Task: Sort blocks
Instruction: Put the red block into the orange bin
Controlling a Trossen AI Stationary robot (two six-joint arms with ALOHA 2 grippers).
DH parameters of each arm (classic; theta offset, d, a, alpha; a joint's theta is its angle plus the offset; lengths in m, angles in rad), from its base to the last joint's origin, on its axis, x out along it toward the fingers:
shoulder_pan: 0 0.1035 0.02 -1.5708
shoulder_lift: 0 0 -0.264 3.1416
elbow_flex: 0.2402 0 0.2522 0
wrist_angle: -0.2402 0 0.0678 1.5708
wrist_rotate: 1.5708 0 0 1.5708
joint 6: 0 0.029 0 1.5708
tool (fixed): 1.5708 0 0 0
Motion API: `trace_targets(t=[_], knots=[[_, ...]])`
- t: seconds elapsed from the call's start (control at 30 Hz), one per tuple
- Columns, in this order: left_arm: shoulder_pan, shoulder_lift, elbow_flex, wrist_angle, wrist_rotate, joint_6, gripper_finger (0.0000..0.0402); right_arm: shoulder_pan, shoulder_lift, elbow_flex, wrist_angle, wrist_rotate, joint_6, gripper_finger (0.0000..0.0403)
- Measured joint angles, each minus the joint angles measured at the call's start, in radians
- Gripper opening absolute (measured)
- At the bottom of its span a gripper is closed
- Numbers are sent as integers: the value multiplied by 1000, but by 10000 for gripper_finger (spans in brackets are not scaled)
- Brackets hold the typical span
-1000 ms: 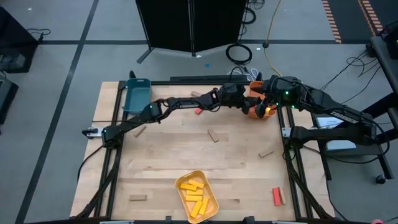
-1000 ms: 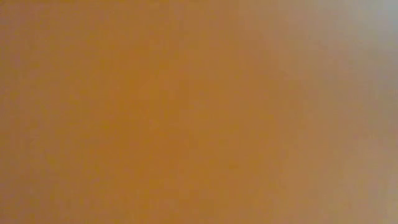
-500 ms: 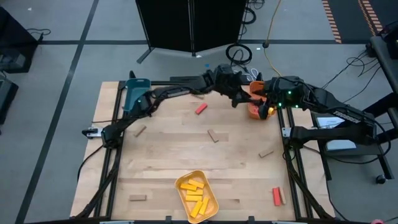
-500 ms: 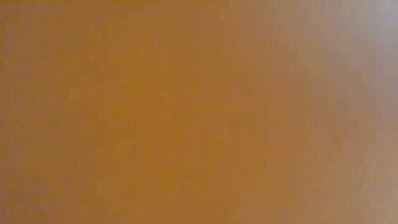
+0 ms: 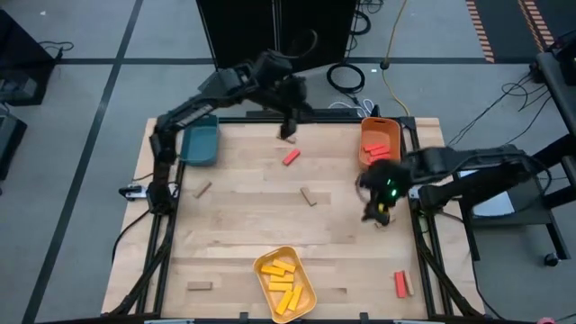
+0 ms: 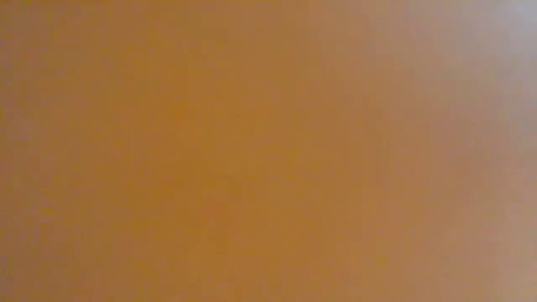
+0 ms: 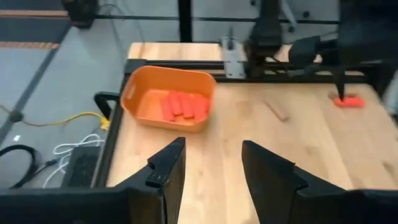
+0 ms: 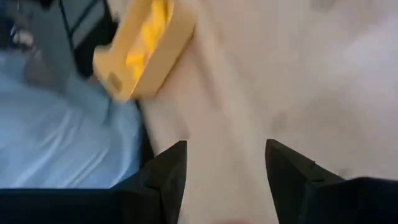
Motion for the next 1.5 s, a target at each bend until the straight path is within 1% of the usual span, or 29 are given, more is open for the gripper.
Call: trace_targets(t=[0.1,0.17,0.27,0.37,0.43,0.5,0.57,0.7,0.8,0.87,0.93,1.07,1.2,1.3,1.5], knots=[[16,-40,-24,-83,69,54,153,99,67,0,-4,-112,182,162],[22,-46,-38,-128,113,108,153,158,104,0,-11,-152,295,162],[30,-45,-59,-179,201,191,153,245,157,0,-52,-158,435,162],[15,-40,-134,-109,302,238,153,322,206,-1,-108,-160,525,162],[-2,-35,-192,-73,339,255,153,353,234,-2,-140,-153,573,162],[-18,-35,-244,-24,347,270,153,378,251,-22,-123,-144,640,162],[-27,-37,-280,-12,349,288,153,398,259,-63,-55,-147,703,162],[-37,-37,-337,-20,351,320,153,451,259,-199,154,-157,865,162],[-39,-37,-345,-41,354,357,153,503,260,-305,339,-156,1015,162],[-38,-37,-345,-34,355,366,153,542,260,-361,457,-135,1127,162],[-37,-37,-345,-19,354,367,153,580,260,-396,531,-85,1233,162],[-36,-40,-345,12,355,383,153,658,270,-406,566,-3,1411,162],[-36,-40,-345,42,355,393,153,729,304,-407,576,-1,1521,162],[-36,-40,-345,78,355,393,153,761,330,-407,598,2,1580,162],[-36,-40,-345,130,355,392,153,782,403,-408,647,1,1588,162]])
